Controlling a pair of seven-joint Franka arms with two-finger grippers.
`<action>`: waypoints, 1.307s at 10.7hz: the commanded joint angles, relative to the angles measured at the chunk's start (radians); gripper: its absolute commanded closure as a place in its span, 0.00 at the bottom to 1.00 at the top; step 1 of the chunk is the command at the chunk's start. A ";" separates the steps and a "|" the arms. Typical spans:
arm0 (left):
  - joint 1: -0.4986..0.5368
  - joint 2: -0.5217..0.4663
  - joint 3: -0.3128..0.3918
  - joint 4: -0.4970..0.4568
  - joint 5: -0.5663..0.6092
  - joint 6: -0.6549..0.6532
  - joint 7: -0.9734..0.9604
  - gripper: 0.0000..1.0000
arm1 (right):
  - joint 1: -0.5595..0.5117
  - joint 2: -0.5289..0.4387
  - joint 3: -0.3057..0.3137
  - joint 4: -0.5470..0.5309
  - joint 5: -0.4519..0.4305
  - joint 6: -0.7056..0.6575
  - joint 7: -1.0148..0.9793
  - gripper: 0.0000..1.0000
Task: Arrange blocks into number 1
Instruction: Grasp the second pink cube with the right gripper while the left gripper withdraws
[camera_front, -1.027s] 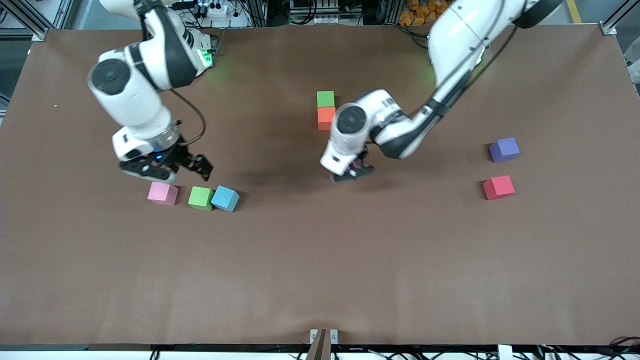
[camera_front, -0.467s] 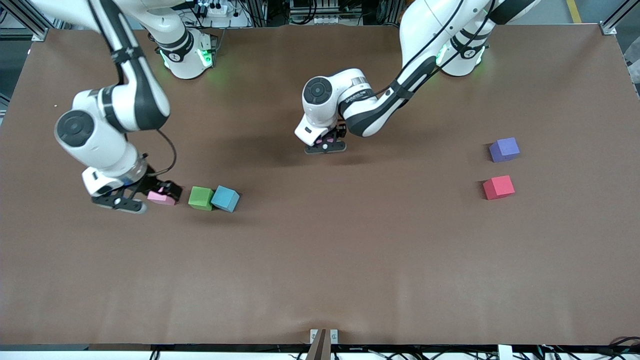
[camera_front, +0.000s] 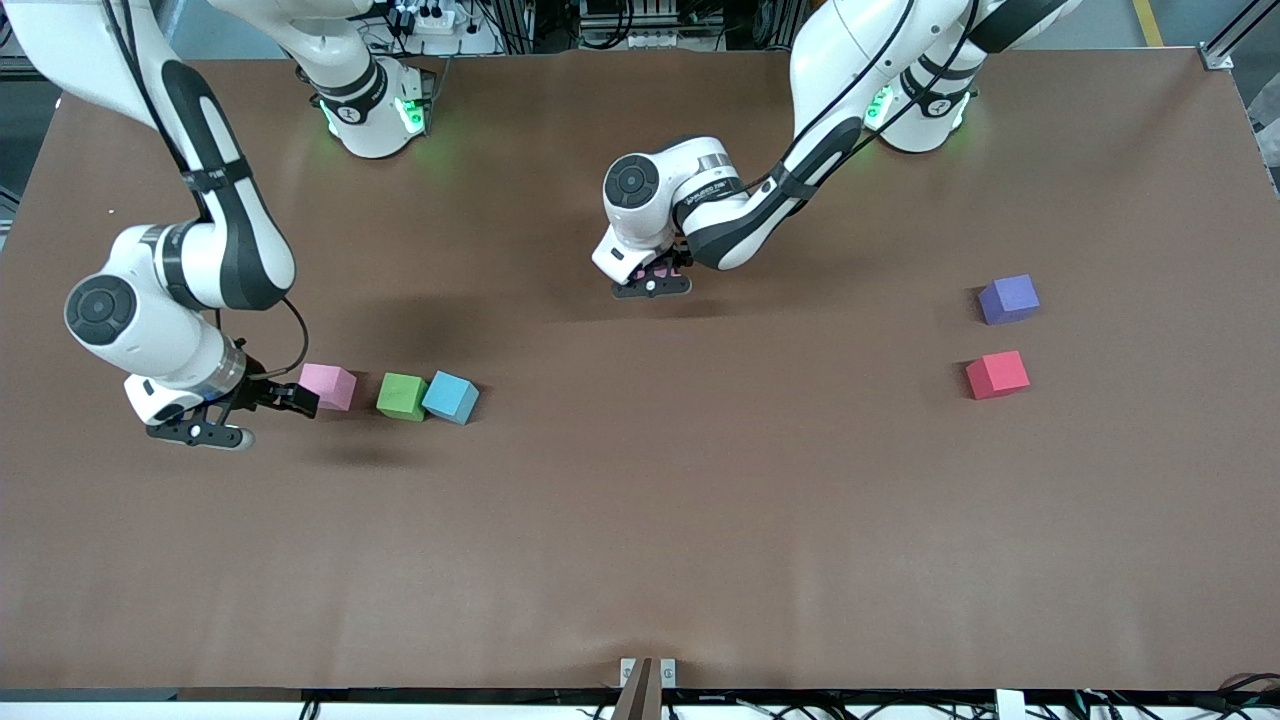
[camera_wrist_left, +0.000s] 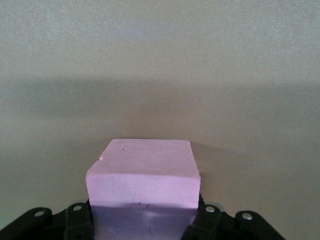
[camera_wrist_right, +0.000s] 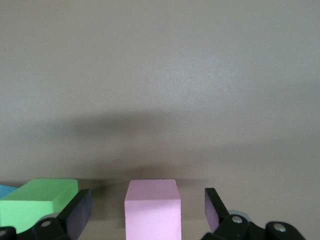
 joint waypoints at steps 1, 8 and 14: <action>-0.006 -0.006 0.004 -0.014 0.037 0.004 -0.024 1.00 | -0.015 0.034 0.018 0.012 -0.014 -0.007 -0.039 0.00; -0.035 -0.006 0.003 -0.033 0.035 0.023 -0.030 1.00 | -0.030 0.072 0.018 -0.022 0.011 -0.002 -0.097 0.00; -0.026 -0.069 0.004 -0.023 0.031 -0.016 -0.030 0.00 | -0.028 0.117 0.016 -0.025 0.103 -0.002 -0.100 0.00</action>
